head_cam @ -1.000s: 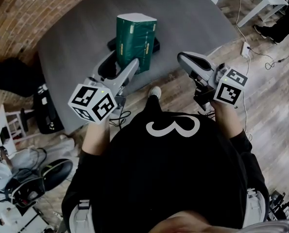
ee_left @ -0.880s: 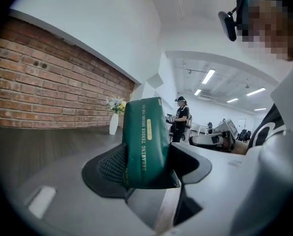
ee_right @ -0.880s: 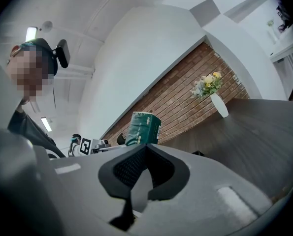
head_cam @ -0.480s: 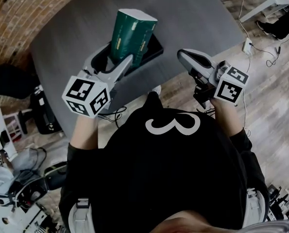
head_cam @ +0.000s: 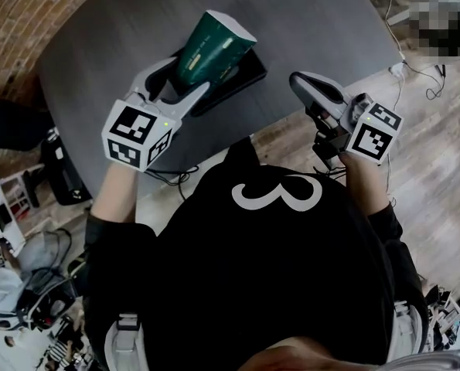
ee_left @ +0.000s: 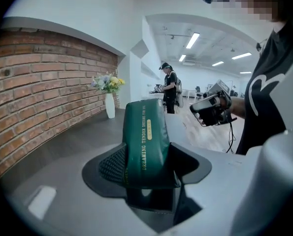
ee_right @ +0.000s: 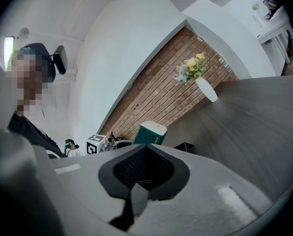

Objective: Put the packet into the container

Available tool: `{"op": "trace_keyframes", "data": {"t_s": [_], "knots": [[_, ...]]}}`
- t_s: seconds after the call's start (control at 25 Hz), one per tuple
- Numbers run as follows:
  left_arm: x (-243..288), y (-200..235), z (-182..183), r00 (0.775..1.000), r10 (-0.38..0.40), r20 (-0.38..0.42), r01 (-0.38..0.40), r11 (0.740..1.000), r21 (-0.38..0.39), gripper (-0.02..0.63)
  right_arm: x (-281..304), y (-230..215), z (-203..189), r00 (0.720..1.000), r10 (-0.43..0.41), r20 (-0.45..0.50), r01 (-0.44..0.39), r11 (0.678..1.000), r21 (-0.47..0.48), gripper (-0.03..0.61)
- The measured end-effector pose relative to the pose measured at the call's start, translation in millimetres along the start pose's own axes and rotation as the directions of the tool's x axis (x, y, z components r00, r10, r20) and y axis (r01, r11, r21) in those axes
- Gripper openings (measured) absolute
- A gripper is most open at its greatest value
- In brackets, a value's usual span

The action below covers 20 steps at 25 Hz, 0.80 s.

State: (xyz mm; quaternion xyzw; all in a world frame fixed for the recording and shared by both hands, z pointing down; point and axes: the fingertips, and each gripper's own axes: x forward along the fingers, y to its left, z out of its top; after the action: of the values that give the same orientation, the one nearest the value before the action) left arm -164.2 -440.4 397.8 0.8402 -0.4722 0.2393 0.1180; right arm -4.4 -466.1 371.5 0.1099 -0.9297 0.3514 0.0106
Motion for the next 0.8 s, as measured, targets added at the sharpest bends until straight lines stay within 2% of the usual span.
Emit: {"op": "trace_keyframes", "data": {"t_s": [0.24,0.52,0.8], "knots": [[19,3,-23,0.995,-0.023,-0.092,0.031,0.995,0.092,0.298,5,-12,-3,1.000,-0.017,-0.013,0.017,1.000,0.019,0.000],[35,-7,-44,0.982,-0.069,-0.177,0.103,0.976,0.193,0.298,8,-21,-9,1.000,-0.018,-0.025,0.019,0.999,0.043,0.000],[54,-18,-64,0.964,-0.087,-0.252,0.151,0.958,0.245,0.301,2,-32,-20,0.999,-0.025,-0.030,0.027,0.998,0.060,0.000]]}}
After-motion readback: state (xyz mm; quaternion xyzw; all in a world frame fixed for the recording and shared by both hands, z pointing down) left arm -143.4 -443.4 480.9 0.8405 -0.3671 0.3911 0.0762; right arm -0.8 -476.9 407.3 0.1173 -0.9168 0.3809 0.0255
